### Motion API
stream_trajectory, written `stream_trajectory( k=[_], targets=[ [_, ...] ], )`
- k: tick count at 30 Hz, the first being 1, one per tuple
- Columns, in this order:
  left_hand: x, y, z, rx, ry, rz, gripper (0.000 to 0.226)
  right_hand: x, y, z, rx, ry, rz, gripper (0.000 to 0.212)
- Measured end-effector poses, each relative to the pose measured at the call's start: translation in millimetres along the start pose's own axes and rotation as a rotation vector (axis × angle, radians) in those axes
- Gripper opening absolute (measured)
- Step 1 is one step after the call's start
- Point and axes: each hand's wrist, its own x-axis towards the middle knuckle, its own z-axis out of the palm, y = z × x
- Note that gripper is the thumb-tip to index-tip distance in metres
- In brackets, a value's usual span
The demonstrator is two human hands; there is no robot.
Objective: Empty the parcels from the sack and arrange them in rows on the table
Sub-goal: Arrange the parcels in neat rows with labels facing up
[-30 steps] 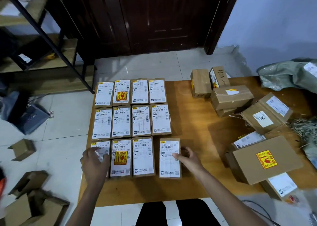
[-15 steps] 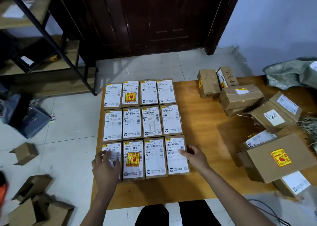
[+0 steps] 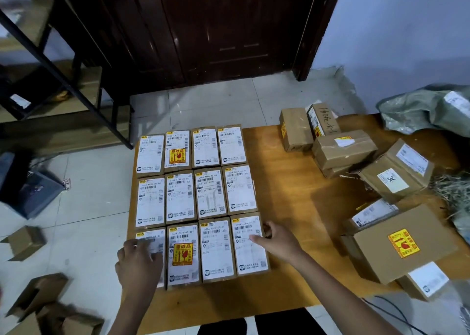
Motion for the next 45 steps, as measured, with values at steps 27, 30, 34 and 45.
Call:
stream_trajectory(
  k=[27, 30, 34, 45],
  targets=[
    [138, 340, 22, -0.238, -0.163, 0.378, 0.028, 216, -87, -212, -0.919, 0.426, 0.111, 0.073],
    [145, 347, 25, -0.245, -0.195, 0.362, 0.026, 217, -81, -213, -0.83, 0.433, 0.075, 0.069],
    [144, 352, 29, -0.321, -0.237, 0.339, 0.024, 210, -79, -213, -0.723, 0.422, -0.015, 0.08],
    [153, 346, 18, -0.964, -0.473, -0.176, 0.022, 170, -75, -191, 1.419, -0.262, 0.13, 0.053]
  ],
)
